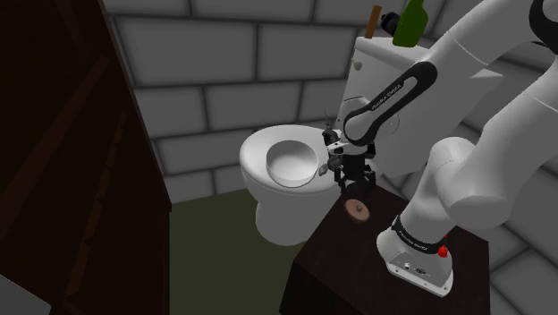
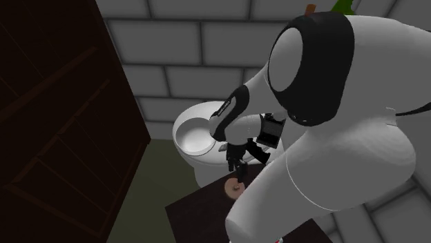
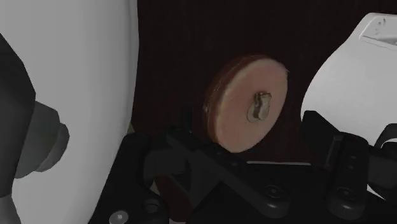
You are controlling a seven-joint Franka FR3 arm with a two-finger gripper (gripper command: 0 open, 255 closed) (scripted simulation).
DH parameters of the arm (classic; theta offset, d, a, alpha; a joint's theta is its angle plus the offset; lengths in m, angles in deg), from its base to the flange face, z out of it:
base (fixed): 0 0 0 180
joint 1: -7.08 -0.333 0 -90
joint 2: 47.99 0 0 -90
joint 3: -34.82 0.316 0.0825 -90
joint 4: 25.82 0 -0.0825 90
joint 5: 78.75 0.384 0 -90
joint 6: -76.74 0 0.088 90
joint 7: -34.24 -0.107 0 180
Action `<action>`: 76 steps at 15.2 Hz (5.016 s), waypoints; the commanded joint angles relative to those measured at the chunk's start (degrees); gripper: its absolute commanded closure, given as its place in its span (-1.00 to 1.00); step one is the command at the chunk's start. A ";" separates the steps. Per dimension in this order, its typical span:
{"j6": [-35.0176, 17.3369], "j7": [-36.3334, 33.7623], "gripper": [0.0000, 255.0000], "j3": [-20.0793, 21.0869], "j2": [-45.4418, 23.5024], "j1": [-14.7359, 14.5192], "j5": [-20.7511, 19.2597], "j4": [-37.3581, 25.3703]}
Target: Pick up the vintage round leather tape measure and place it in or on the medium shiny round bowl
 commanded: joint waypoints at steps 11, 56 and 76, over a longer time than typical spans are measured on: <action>-0.42 26.66 -1.00 2.97 -13.81 -13.91 13.96 -1.57; 31.98 9.66 1.00 8.85 19.61 -5.18 -1.19 -5.11; 44.18 8.19 1.00 11.66 17.04 -8.60 3.87 -20.25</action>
